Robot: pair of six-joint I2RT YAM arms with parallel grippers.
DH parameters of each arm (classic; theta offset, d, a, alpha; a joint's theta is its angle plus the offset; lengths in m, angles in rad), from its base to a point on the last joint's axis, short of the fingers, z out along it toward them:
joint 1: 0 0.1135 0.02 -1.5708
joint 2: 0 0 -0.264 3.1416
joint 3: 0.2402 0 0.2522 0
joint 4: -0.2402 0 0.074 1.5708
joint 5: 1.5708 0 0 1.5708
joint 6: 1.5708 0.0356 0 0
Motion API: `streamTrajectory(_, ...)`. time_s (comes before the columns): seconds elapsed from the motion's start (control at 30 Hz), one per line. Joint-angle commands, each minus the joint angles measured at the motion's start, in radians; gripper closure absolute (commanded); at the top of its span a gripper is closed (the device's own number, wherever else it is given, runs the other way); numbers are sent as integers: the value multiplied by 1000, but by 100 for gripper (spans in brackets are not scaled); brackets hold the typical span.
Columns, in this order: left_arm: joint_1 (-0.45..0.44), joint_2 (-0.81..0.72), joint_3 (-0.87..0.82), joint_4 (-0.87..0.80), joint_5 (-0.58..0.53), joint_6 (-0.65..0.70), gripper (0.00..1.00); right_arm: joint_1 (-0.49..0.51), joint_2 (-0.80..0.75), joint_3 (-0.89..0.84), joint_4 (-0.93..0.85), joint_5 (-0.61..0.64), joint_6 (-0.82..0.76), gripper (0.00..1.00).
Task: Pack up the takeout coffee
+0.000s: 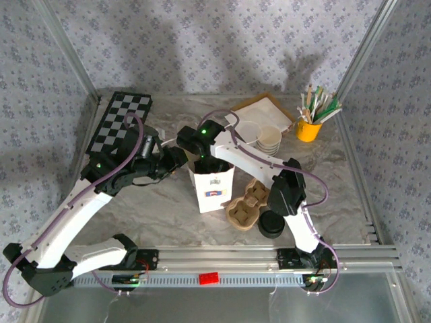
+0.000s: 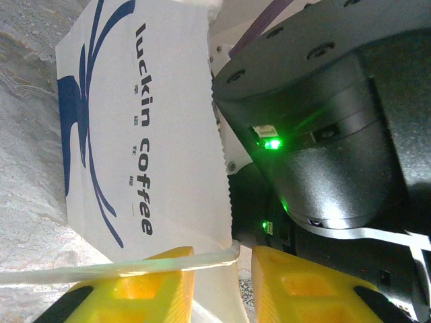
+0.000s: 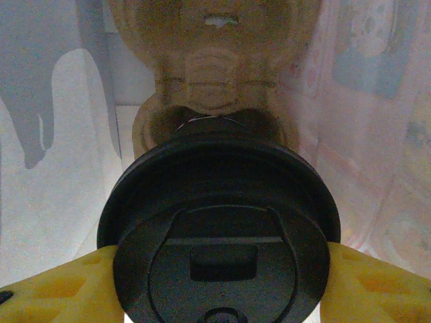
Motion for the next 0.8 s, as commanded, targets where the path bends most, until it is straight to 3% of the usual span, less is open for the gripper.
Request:
streamTrajectory(0.0, 5, -2, 38, -15, -11, 17, 71, 0, -34, -31, -16, 35, 11, 47)
streamTrajectory(0.77, 4, 15, 63, -20, -18, 14, 67, 16, -63, -105, 65, 96, -9, 44)
